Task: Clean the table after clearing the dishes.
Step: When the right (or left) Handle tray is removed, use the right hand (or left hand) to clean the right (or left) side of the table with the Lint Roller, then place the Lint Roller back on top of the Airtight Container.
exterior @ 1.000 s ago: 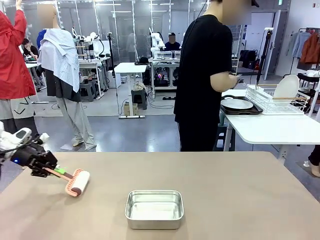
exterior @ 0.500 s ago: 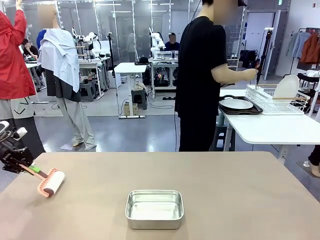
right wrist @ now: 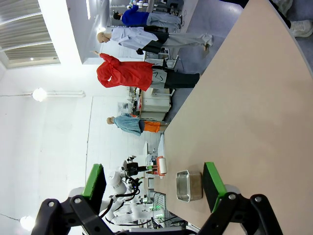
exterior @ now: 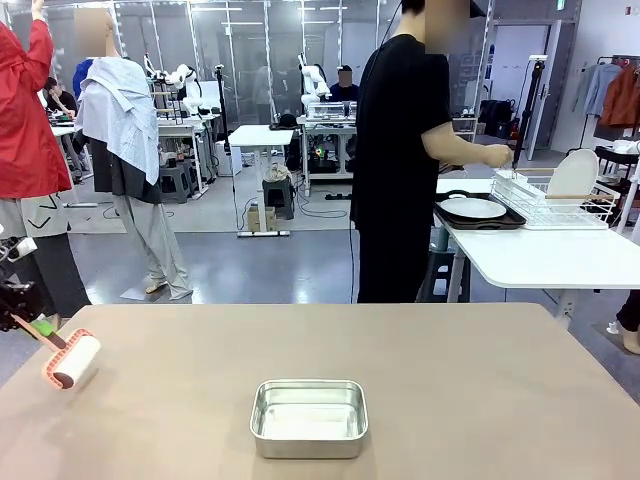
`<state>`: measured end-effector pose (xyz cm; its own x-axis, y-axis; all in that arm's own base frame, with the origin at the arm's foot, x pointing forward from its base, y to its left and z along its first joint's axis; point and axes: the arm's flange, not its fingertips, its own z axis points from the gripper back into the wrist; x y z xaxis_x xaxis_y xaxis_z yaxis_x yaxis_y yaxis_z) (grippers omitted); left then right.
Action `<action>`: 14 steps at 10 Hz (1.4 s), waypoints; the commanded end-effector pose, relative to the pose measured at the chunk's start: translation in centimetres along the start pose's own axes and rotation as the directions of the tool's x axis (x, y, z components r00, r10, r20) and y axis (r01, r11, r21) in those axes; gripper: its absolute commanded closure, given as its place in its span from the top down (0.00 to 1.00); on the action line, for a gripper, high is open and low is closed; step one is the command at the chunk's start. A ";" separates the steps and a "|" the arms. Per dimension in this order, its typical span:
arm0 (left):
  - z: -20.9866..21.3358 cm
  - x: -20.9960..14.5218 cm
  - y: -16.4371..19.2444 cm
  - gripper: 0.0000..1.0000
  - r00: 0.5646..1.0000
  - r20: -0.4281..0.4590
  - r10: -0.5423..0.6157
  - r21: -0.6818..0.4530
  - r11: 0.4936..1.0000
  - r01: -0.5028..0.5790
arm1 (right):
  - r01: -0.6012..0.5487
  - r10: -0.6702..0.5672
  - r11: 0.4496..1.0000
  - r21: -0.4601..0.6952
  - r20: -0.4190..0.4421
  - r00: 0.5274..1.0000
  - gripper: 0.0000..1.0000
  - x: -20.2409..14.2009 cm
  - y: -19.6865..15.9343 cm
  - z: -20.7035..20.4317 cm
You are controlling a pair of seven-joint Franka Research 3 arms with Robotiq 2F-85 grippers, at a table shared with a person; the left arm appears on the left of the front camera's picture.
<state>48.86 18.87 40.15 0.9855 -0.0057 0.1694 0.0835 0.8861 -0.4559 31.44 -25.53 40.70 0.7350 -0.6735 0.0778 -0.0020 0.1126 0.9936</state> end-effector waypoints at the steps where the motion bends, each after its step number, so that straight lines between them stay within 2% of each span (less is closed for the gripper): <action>1: 2.4 -1.7 -2.9 0.21 1.000 -0.015 -0.005 -0.006 1.000 0.005 | -0.007 0.007 1.000 -0.004 -0.013 1.000 1.00 -0.1 0.2 0.4; 3: 6.7 -3.3 -6.6 0.21 0.998 -0.036 -0.051 0.017 0.999 0.052 | -0.007 0.007 1.000 -0.004 -0.013 1.000 1.00 -0.1 0.2 0.4; 5: 9.4 -4.0 -9.0 0.21 0.997 0.002 -0.071 0.090 0.993 0.070 | -0.007 0.007 1.000 -0.004 -0.013 1.000 1.00 -0.1 0.2 0.4; 6: 10.1 -3.9 -9.7 0.21 0.995 0.037 -0.087 0.083 0.993 0.084 | -0.007 0.007 1.000 -0.004 -0.013 1.000 1.00 -0.1 0.2 0.4; 14: 10.5 -3.5 -9.3 0.21 0.995 0.021 -0.096 0.066 0.993 0.094 | -0.007 0.007 1.000 -0.004 -0.013 1.000 1.00 -0.1 0.2 0.4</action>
<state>43.23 15.42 52.68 0.9701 -0.0825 0.2284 0.1687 0.9055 -0.3894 31.44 -25.53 40.70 0.7351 -0.6735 0.0777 -0.0019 0.1125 0.9936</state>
